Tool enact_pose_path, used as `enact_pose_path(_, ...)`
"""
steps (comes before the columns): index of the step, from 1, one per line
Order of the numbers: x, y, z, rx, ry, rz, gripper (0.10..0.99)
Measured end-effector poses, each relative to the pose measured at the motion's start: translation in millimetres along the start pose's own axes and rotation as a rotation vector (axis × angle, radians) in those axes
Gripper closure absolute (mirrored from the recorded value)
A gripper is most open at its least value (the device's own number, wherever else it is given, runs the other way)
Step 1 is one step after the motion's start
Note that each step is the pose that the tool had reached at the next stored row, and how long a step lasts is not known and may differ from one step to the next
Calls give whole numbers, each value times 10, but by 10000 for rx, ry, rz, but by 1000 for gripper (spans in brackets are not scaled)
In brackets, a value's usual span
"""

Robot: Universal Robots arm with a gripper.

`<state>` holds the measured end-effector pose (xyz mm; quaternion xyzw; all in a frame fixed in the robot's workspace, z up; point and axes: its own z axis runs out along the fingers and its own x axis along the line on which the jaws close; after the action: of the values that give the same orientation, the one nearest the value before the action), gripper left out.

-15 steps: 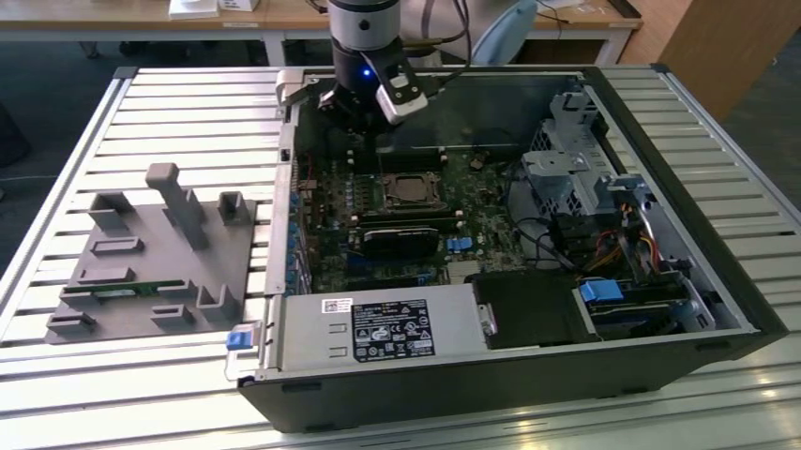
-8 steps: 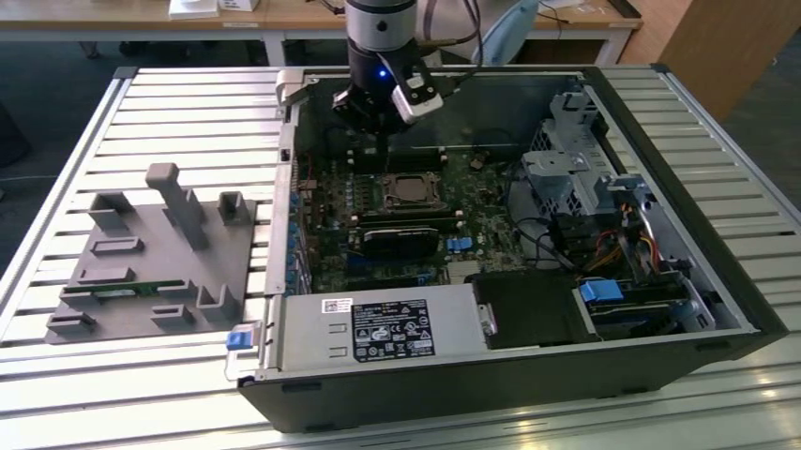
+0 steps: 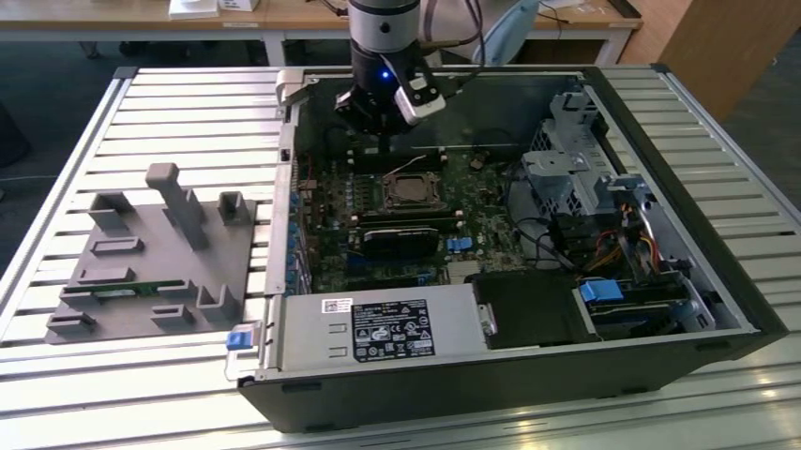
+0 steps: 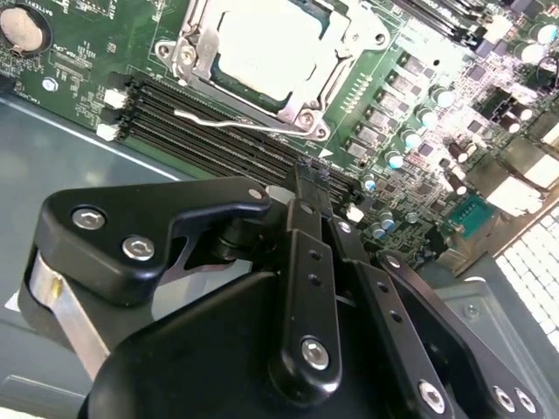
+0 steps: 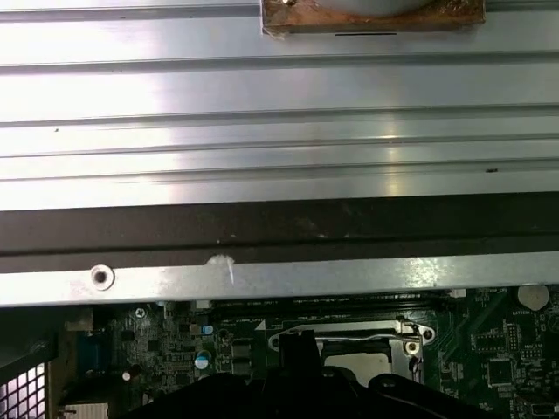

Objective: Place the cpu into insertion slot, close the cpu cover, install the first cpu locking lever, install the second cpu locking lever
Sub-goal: 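Install the first cpu locking lever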

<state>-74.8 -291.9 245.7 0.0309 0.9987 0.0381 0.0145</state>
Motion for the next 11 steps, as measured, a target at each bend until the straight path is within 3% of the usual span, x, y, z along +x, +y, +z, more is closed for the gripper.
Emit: enact_pose_path(11, -72, 2, 18, -34, 4, 2, 980)
